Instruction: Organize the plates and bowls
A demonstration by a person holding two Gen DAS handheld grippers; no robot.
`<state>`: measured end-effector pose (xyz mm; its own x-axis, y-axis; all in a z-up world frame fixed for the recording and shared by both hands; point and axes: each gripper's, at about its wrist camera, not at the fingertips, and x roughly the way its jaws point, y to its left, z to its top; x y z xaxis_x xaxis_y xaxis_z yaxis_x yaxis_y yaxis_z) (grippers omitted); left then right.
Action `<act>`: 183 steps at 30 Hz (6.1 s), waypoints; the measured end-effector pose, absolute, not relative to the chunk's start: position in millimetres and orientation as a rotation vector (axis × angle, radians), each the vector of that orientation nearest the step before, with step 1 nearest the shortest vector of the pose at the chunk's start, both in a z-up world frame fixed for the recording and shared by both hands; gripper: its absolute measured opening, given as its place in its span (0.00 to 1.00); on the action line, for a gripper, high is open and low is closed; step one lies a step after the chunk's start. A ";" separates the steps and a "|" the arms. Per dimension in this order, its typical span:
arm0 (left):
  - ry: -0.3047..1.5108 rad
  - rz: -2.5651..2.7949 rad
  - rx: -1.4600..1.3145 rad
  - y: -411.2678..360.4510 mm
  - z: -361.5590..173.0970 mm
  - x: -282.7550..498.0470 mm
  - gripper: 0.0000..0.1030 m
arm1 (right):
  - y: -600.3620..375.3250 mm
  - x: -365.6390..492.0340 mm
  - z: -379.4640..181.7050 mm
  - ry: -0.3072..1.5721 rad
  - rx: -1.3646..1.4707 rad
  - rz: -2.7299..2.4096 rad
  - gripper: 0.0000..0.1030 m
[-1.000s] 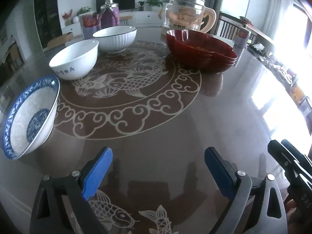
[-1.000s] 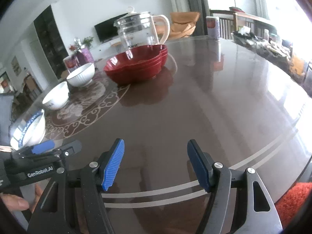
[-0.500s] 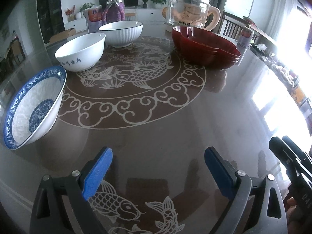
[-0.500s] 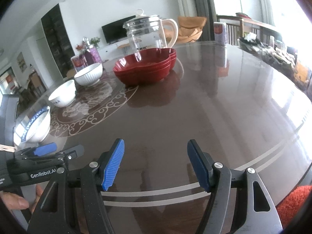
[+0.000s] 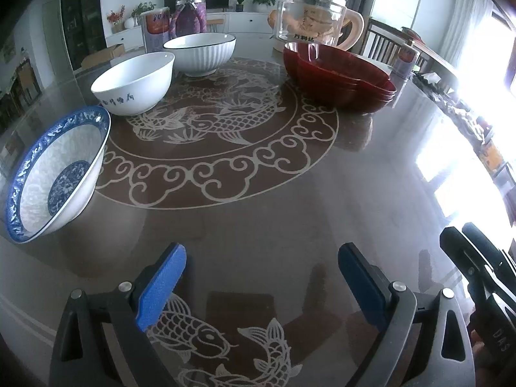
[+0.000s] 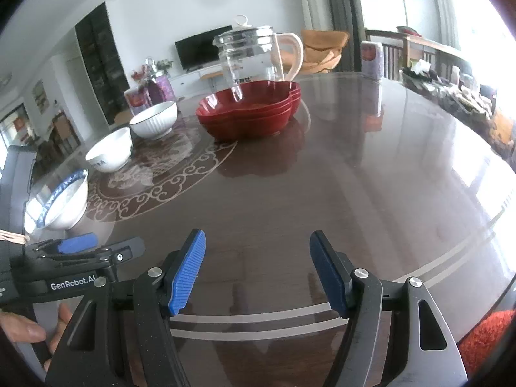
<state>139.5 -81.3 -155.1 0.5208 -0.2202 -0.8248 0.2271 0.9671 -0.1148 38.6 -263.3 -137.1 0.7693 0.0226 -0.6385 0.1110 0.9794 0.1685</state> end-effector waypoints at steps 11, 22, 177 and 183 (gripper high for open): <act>0.934 -0.269 0.022 -63.3 -141.7 121.8 0.92 | -252.3 37.0 -135.2 0.676 0.117 -0.071 0.68; 0.931 -0.215 0.027 -42.7 -142.6 122.3 0.92 | -228.6 38.2 -137.9 0.680 0.027 -0.039 0.68; 0.928 -0.145 -0.060 66.1 -133.4 146.4 0.89 | -243.0 47.5 -126.6 0.688 0.184 -0.158 0.69; 0.925 -0.167 -0.052 95.3 -113.8 178.5 0.89 | -238.8 74.5 -100.3 0.701 0.187 -0.109 0.70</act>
<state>178.5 95.3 -113.8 0.5896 -0.1654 -0.7906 0.1208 0.9859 -0.1161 74.5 -238.8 -100.3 0.7594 -0.0368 -0.6496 0.1621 0.9776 0.1341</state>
